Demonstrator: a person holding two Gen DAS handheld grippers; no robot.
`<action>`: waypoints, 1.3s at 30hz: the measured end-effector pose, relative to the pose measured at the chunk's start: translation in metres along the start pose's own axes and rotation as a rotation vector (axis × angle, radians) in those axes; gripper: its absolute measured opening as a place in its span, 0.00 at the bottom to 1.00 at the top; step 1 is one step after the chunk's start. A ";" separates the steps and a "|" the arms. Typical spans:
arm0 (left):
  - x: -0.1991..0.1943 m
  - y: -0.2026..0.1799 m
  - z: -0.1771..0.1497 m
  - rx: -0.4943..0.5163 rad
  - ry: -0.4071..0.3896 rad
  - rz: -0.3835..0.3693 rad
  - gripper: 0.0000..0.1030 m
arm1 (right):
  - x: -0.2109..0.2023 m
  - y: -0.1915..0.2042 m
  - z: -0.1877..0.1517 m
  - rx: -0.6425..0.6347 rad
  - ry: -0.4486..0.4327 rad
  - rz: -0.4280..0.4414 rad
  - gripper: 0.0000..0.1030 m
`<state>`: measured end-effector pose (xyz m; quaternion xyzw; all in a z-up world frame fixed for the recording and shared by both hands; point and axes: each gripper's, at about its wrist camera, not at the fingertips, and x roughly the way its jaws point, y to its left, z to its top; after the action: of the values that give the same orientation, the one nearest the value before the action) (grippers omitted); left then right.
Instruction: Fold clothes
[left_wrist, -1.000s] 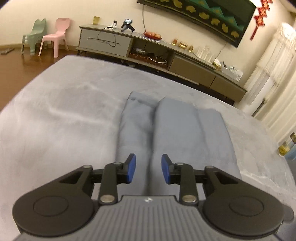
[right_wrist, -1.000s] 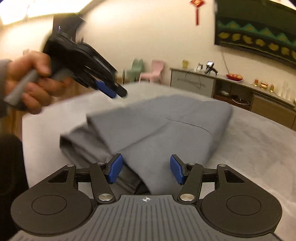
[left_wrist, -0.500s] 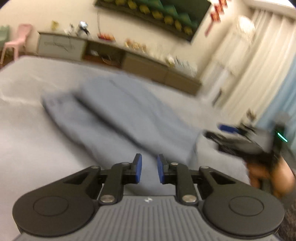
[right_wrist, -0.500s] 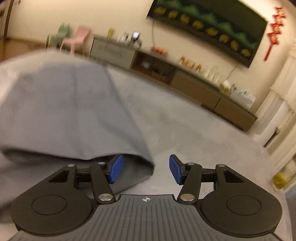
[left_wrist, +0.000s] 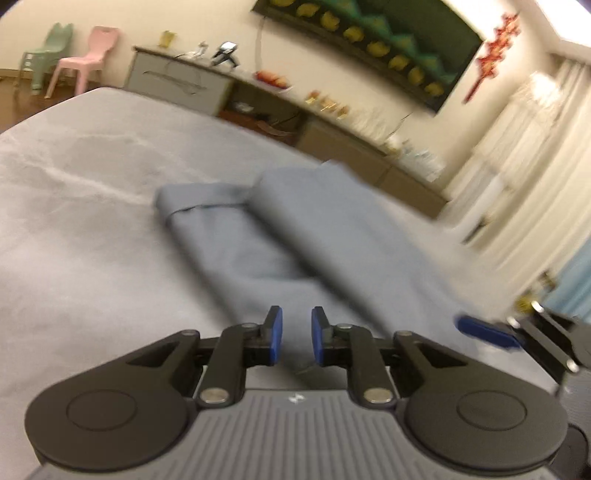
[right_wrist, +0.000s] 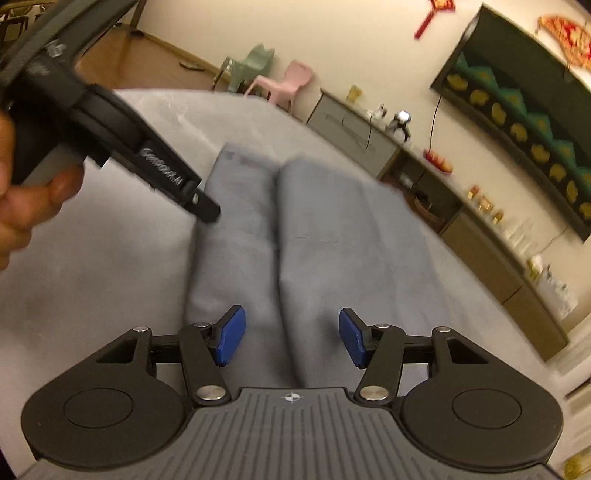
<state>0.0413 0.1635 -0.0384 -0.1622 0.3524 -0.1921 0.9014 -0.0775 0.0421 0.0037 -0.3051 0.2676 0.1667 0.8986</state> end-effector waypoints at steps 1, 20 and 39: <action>0.001 0.000 0.000 0.000 -0.001 -0.016 0.15 | 0.002 0.001 0.006 -0.026 -0.009 -0.015 0.59; 0.022 0.051 -0.009 -0.183 0.049 -0.033 0.14 | 0.045 0.057 0.034 -0.181 0.040 0.020 0.05; 0.023 0.021 0.045 -0.016 -0.129 -0.103 0.08 | 0.027 0.056 0.011 -0.102 -0.057 -0.091 0.07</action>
<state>0.0935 0.1782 -0.0294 -0.1995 0.2861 -0.2246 0.9099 -0.0778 0.0950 -0.0306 -0.3572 0.2188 0.1479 0.8959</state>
